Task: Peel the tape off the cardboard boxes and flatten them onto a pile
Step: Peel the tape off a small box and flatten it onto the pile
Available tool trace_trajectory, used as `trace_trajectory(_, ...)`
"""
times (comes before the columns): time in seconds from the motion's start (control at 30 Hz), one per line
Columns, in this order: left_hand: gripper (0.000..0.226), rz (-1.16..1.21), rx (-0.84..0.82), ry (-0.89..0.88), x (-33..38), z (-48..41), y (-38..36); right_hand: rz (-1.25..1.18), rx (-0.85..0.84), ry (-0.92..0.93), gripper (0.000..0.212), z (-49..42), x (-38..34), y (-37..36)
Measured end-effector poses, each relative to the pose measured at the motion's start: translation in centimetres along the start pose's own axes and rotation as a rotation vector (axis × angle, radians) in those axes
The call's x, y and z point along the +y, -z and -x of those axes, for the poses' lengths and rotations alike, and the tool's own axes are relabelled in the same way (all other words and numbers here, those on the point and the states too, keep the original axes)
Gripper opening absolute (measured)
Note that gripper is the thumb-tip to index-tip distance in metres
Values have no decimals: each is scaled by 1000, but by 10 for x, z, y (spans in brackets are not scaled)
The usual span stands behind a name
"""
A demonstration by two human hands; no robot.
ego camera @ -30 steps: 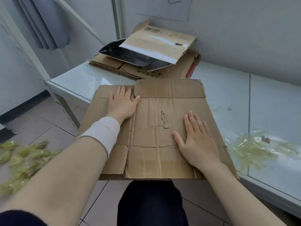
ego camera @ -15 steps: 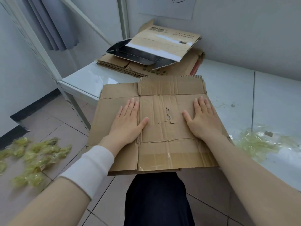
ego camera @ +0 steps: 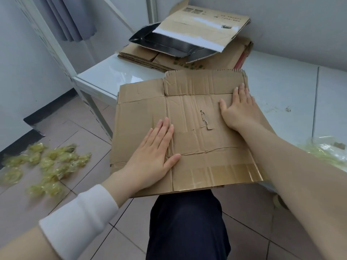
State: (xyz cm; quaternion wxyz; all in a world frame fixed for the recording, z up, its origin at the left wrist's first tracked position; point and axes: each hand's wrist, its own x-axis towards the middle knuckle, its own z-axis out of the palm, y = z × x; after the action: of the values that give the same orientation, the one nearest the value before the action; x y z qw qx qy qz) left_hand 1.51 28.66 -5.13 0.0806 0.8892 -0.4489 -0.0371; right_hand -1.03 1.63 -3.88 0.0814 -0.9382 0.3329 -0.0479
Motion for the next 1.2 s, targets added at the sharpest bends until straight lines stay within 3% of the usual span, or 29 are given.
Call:
trace_trajectory(0.23, 79, 65, 111, 30, -10, 20, -17, -25, 40, -52, 71, 0, 2, -2)
trace_trajectory(0.37, 82, 189, 176, 322, -19, 69, -23, -81, 26, -161, 79, 3, 1, 3)
trace_trajectory(0.43, 94, 498, 211, 599, -19, 88, -17, -96, 13, -169, 81, 5, -1, 9)
trace_trajectory(0.47, 96, 773, 240, 752, -19, 93, -11, -102, 10, -167, 82, 5, -3, 13)
trace_trajectory(0.53, 77, 1372, 289, 892, -17, 95, -1, -131, -1, -175, 83, 6, -5, 23)
trace_trajectory(0.57, 58, 1557, 301, 882, -16, 95, 2, -156, -7, -182, 82, 6, -5, 28)
trace_trajectory(0.67, 23, 1644, 463, 780, -18, 96, 20, -247, -51, -222, 82, 10, -4, 43)
trace_trajectory(0.83, 22, 1661, 625, 599, -36, 115, 76, -690, -80, -293, 89, 24, -1, 67)
trace_trajectory(0.97, 24, 1607, 705, 432, -57, 133, 116, -1018, -310, -313, 96, 44, -6, 78)
trace_trajectory(1.03, 27, 1607, 733, 377, -69, 139, 130, -1132, -389, -327, 81, 56, -11, 84)
trace_trajectory(1.1, 22, 1618, 751, 355, -79, 141, 139, -1229, -439, -293, 53, 68, -20, 93)
trace_trajectory(1.2, 20, 1686, 776, 331, -91, 135, 150, -1412, -425, -232, 28, 77, -34, 109)
